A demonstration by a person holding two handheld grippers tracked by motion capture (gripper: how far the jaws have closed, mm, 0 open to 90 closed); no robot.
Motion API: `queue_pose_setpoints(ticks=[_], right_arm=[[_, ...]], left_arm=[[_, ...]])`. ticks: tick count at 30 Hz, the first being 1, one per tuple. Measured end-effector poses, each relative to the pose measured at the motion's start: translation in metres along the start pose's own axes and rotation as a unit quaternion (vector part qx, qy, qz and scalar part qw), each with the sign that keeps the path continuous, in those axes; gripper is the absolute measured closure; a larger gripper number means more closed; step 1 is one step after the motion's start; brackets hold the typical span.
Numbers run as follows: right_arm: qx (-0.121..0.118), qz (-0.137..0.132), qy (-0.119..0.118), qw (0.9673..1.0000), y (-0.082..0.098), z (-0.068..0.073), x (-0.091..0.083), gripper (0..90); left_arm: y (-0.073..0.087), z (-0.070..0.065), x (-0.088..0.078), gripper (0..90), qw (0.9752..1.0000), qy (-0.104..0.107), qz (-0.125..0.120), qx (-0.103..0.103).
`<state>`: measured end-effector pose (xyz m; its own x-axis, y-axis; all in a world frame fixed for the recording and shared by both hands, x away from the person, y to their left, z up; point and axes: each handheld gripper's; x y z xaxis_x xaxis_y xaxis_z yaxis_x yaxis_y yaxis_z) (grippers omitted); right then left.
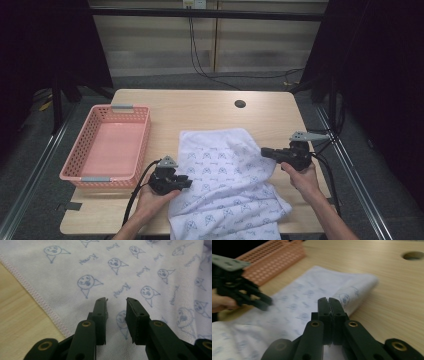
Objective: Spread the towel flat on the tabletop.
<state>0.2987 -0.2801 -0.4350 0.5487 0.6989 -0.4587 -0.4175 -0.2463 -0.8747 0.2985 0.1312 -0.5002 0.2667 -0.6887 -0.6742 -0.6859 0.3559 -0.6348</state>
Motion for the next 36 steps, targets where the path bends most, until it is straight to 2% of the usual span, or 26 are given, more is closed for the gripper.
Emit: queue_pose_setpoints(ticks=[2, 4, 5, 8, 10, 12, 13, 15, 16, 17, 19, 22, 24, 27, 28, 29, 30, 33, 35, 36], right_arm=[[-0.015, -0.008, -0.036, 0.9992, -0.008, 0.022, 0.002, 89.0], [-0.034, -0.001, -0.072, 0.9968, -0.007, 0.044, 0.01, 88.9], [-0.037, 0.009, -0.091, 0.9951, -0.003, 0.054, 0.015, 88.9], [-0.051, 0.048, -0.126, 0.9896, 0.019, 0.08, 0.031, 88.7], [-0.048, 0.074, -0.138, 0.9864, 0.034, 0.089, 0.038, 88.3], [-0.056, 0.113, -0.137, 0.9826, 0.046, 0.092, 0.044, 83.9], [-0.057, 0.128, -0.133, 0.9812, 0.048, 0.092, 0.046, 81.1], [-0.063, 0.126, -0.13, 0.9814, 0.047, 0.091, 0.047, 71.5], [-0.055, 0.118, -0.127, 0.9834, 0.044, 0.088, 0.046, 67.0], [-0.053, 0.109, -0.128, 0.9844, 0.04, 0.085, 0.044, 67.0], [-0.053, 0.088, -0.119, 0.9876, 0.031, 0.077, 0.038, 65.4], [-0.051, 0.07, -0.076, 0.9934, 0.015, 0.048, 0.036, 61.7], [-0.031, 0.068, -0.053, 0.9958, 0.008, 0.024, 0.04, 58.2], [-0.021, 0.068, -0.04, 0.9967, 0.004, -0.002, 0.05, 57.5], [-0.018, 0.07, -0.045, 0.9963, 0.004, -0.008, 0.056, 56.9], [-0.021, 0.076, -0.052, 0.9955, 0.005, -0.011, 0.063, 56.2], [-0.024, 0.089, -0.048, 0.9946, 0.006, -0.012, 0.072, 53.4], [-0.034, 0.102, -0.04, 0.9935, 0.011, -0.011, 0.087, 52.8], [-0.023, 0.107, -0.039, 0.9932, 0.017, -0.014, 0.094, 51.3], [-0.028, 0.112, -0.033, 0.9927, 0.02, -0.013, 0.097, 51.5]], left_arm=[[0.002, -0.004, -0.001, 70.0, 1.0, 0.003, 0.004, 0.004], [0.006, -0.009, -0.002, 70.0, 0.9998, 0.014, 0.012, 0.005], [0.007, -0.011, -0.003, 70.0, 0.9997, 0.017, 0.018, 0.008], [0.012, -0.016, -0.007, 69.7, 0.9994, 0.023, 0.024, 0.009], [0.012, -0.018, -0.012, 68.1, 0.9995, 0.022, 0.014, 0.017], [0.009, -0.015, -0.014, 66.4, 0.9997, 0.023, -0.003, 0.004], [0.005, -0.01, -0.015, 66.2, 0.9998, 0.013, -0.015, -0.005], [0.001, -0.002, -0.013, 66.2, 0.9994, 0.013, -0.021, -0.023], [0.0, 0.001, -0.011, 66.3, 0.9994, 0.01, -0.022, -0.024], [-0.001, 0.003, -0.011, 66.4, 0.9994, -0.001, -0.025, -0.025], [-0.003, 0.006, -0.01, 66.7, 0.9994, -0.005, -0.026, -0.024], [-0.002, 0.011, -0.009, 66.9, 0.9995, -0.015, -0.019, -0.021], [0.0, 0.012, -0.006, 66.9, 0.9997, -0.014, -0.013, -0.016], [0.0, 0.013, -0.007, 68.2, 0.9998, -0.015, -0.011, -0.01], [0.001, 0.013, -0.007, 68.4, 0.9998, -0.014, -0.012, -0.011], [0.001, 0.013, -0.007, 68.4, 0.9998, -0.012, -0.014, -0.01], [0.001, 0.013, -0.006, 68.3, 0.9997, -0.013, -0.016, -0.011], [0.002, 0.013, -0.007, 68.3, 0.9997, -0.014, -0.016, -0.011], [0.002, 0.013, -0.007, 68.2, 0.9997, -0.013, -0.017, -0.013], [0.002, 0.014, -0.007, 68.1, 0.9997, -0.01, -0.017, -0.014]])
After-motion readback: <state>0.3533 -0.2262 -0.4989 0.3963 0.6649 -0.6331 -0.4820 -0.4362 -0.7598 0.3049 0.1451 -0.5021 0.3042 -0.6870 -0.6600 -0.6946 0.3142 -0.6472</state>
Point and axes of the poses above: each handheld gripper's, and its own axes: x roughly forward along the jaws, y roughly out of its underside, z roughly to its left, and after that the axes turned 9 degrees about -x, right-handed
